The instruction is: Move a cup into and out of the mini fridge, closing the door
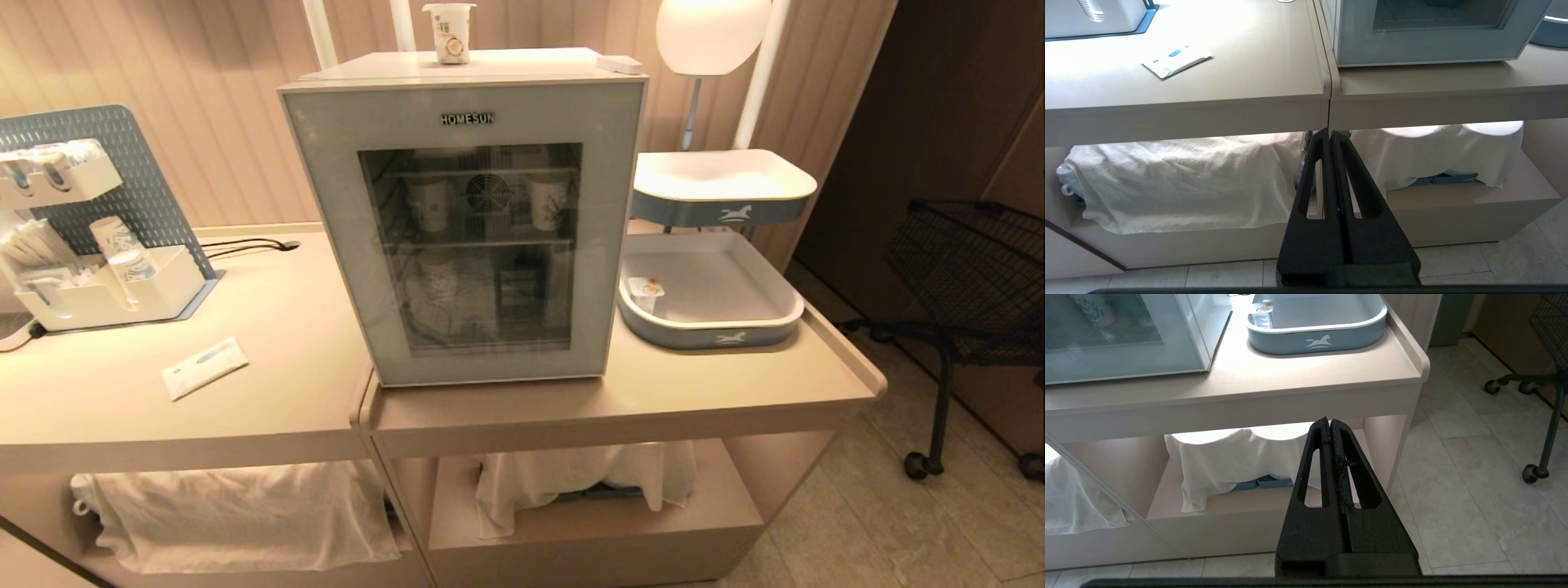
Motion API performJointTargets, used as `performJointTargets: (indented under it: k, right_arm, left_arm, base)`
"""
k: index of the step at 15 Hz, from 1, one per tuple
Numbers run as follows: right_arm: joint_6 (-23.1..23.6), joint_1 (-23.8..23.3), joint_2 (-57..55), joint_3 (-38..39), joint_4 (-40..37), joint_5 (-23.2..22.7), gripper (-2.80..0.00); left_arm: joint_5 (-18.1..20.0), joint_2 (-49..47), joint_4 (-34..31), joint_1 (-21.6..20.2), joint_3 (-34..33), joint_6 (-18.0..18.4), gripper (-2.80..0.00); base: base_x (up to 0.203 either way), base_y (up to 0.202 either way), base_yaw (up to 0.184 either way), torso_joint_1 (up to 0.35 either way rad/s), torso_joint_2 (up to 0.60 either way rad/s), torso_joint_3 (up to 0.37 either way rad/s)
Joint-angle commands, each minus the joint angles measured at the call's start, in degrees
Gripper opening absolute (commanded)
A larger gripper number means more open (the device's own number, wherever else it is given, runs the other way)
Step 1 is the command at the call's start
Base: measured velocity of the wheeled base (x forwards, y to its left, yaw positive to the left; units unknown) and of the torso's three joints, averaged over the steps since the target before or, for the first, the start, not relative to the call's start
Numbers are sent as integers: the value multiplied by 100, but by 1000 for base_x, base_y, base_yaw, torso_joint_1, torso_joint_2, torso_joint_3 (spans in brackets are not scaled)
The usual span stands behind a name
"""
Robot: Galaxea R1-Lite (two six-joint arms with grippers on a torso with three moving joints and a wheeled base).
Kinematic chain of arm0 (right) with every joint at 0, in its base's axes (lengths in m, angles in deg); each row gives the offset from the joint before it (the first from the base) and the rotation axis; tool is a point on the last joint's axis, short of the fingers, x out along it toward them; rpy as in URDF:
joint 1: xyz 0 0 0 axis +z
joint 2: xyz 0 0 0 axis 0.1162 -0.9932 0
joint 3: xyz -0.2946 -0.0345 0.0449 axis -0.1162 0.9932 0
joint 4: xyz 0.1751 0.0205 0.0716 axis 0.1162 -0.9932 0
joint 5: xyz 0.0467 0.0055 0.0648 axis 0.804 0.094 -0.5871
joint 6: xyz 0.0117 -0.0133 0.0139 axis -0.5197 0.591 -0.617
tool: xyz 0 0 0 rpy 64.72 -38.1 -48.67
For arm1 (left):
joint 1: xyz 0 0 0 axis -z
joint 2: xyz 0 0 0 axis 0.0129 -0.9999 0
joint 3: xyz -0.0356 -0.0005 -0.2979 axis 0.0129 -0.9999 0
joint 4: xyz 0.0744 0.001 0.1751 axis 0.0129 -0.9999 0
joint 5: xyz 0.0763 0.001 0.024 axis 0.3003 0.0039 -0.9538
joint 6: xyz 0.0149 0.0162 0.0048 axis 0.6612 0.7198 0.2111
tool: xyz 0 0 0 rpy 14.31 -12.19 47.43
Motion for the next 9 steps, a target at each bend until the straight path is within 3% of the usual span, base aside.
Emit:
performJointTargets:
  k: [1,9]
  right_arm:
    - [1,2,-9,0,0,1,-280]
    - [1,2,-9,0,1,1,-280]
  left_arm:
    - [0,-6,1,0,8,2,-280]
    - [0,-6,1,0,0,2,-280]
  base:
    - [0,0,0,0,0,0]
    - [0,0,0,0,0,0]
